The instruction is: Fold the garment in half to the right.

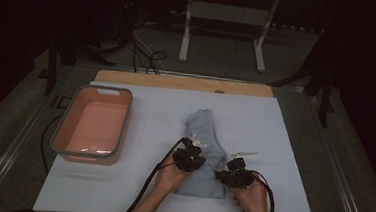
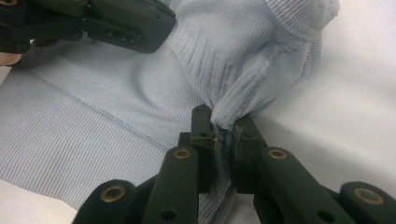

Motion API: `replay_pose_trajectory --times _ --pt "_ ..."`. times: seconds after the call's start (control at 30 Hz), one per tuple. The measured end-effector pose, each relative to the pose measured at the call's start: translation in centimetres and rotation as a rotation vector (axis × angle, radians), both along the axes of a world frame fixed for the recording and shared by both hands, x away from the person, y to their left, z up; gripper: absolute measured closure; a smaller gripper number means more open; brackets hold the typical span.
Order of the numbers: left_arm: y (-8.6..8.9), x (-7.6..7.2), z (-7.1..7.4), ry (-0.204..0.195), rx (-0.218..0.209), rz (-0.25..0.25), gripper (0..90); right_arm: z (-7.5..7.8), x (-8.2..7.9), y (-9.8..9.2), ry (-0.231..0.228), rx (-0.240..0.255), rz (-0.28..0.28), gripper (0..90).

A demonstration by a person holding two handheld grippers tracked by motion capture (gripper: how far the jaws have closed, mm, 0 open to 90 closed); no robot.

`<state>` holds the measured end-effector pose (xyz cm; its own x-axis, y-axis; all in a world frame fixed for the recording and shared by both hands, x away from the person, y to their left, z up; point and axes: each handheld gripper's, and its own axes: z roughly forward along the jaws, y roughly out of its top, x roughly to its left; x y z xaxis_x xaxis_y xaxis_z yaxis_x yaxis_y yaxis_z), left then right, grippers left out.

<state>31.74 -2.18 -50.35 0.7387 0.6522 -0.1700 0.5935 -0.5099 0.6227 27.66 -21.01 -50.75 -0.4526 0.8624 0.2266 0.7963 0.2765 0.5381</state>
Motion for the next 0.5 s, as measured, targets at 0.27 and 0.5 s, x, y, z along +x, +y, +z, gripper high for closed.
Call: replay_pose_trajectory --times 0.27,0.5 --pt "0.0 -0.08 0.09 -0.001 0.002 -0.005 89.2 0.1 -0.11 -0.14 -0.011 -0.011 0.023 83.2" --pt "0.01 -0.21 0.19 0.002 -0.005 -0.012 88.7 0.23 -0.23 -0.32 -0.009 -0.023 0.051 83.4"
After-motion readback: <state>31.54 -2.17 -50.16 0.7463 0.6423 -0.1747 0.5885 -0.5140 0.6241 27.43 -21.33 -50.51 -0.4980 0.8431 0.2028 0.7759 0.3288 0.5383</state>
